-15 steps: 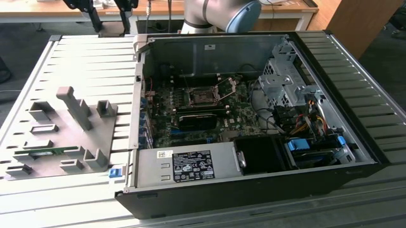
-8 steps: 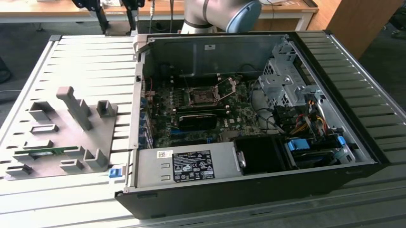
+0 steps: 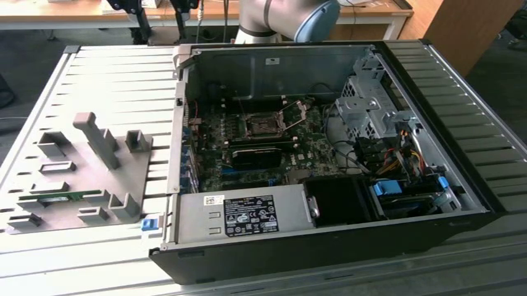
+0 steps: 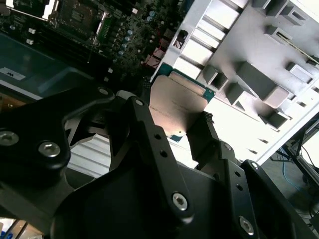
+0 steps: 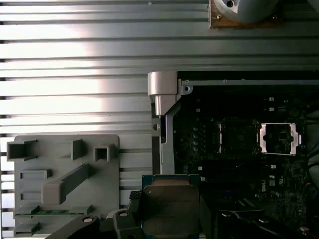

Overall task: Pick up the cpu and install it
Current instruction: 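Pick up the cpu and move it towards the insertion slot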

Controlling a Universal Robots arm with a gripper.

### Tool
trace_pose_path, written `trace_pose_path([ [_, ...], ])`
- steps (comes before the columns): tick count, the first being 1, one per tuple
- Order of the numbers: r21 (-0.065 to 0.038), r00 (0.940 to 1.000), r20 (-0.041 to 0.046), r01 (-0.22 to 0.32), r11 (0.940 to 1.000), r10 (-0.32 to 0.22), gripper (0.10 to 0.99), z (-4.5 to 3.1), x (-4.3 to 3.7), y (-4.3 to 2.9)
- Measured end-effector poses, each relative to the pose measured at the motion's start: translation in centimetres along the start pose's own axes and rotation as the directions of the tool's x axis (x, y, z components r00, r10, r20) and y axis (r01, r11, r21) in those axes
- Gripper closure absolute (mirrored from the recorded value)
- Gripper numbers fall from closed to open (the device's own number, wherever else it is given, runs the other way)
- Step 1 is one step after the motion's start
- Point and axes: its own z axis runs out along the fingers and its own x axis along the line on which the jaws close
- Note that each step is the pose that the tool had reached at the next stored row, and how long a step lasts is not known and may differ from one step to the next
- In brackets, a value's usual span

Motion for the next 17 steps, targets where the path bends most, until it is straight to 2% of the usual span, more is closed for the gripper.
trace_pose_path([
  [17,0.0,1.0,-0.0001,0.0,1.0,0.0,0.545,0.31,-3.06,0.76],
])
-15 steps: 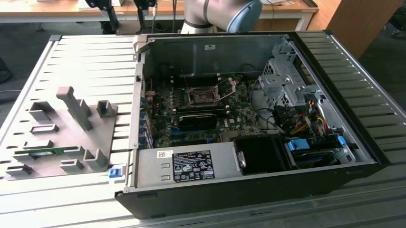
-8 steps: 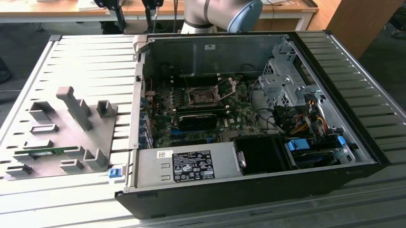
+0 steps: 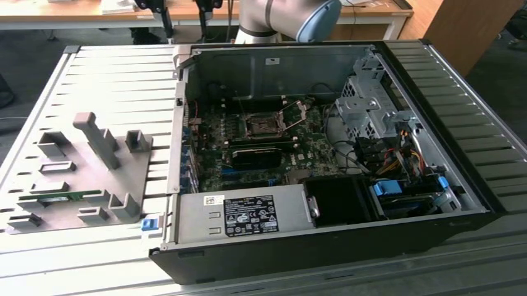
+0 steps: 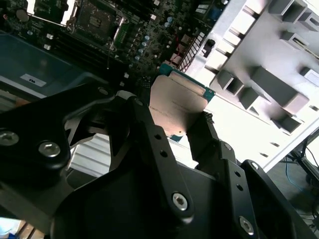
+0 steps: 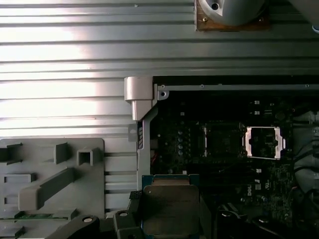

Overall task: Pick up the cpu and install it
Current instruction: 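Pick up the cpu and move it towards the insertion slot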

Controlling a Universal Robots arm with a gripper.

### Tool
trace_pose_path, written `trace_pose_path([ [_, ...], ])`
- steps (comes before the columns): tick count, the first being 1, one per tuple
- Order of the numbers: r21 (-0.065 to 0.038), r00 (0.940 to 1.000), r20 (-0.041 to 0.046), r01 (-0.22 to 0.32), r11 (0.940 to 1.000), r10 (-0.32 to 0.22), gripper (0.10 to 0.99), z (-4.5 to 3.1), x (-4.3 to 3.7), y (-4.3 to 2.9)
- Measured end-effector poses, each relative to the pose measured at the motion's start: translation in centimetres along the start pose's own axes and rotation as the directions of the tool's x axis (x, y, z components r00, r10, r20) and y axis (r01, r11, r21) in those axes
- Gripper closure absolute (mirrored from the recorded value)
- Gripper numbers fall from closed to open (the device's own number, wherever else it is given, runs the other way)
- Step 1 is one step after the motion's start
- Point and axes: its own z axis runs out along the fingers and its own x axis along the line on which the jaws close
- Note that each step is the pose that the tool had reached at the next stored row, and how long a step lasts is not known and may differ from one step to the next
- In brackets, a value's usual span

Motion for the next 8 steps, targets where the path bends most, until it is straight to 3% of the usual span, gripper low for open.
trace_pose_path([
  [8,0.0,1.0,0.0001,0.0,1.0,0.0,0.545,0.16,-1.58,0.54],
])
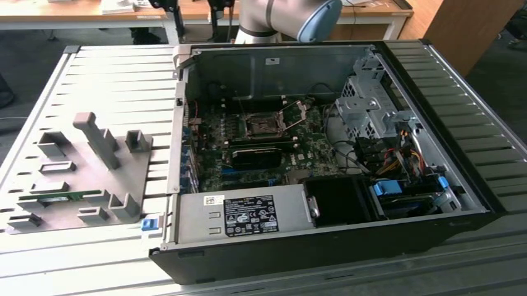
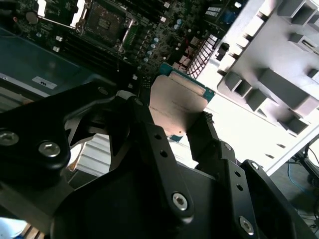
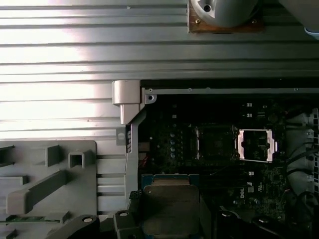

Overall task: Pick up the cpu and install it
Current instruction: 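Pick up the cpu and move it towards the insertion slot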

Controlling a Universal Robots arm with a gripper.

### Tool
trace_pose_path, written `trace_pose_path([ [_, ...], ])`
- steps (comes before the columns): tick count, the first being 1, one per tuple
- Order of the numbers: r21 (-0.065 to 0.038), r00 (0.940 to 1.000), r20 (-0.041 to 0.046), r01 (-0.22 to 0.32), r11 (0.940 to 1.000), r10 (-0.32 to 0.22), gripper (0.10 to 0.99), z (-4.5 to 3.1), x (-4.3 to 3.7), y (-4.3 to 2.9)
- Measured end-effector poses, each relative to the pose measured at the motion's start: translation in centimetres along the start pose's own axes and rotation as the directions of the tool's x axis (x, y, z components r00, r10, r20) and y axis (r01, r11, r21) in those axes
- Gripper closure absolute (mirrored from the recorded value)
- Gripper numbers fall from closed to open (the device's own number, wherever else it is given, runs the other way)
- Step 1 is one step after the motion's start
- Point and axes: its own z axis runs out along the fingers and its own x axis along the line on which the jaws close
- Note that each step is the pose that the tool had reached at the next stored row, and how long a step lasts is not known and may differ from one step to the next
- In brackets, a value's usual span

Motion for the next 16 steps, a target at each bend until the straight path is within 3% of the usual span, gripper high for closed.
trace_pose_path([
  [16,0.0,1.0,-0.0001,0.0,1.0,0.0,0.545,0.34,-3.04,0.58],
])
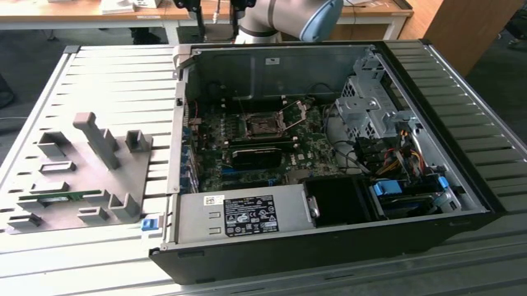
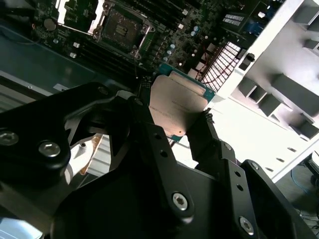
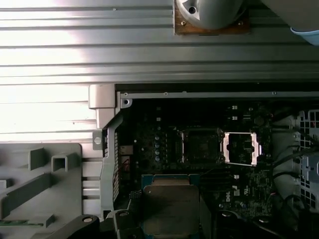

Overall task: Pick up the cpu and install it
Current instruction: 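Pick up the cpu and move it towards the insertion slot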

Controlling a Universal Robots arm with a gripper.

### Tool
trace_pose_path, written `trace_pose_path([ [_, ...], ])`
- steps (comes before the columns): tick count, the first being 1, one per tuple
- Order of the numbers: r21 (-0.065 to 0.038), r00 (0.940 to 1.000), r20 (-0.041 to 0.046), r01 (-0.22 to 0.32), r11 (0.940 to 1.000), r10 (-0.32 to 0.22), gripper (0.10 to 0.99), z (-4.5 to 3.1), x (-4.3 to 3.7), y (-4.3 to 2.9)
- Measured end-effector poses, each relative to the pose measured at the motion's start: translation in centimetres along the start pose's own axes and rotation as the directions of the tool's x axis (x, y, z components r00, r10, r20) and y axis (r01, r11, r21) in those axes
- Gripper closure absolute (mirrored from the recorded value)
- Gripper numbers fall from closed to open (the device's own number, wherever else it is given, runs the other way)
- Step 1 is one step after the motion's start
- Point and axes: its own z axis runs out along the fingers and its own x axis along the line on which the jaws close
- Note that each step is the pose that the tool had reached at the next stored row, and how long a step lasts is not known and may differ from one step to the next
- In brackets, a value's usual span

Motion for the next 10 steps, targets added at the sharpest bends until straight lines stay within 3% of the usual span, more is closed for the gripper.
trace_pose_path([
  [10,0.0,1.0,0.0,0.0,1.0,0.0,0.545,0.2,-1.71,0.41],
])
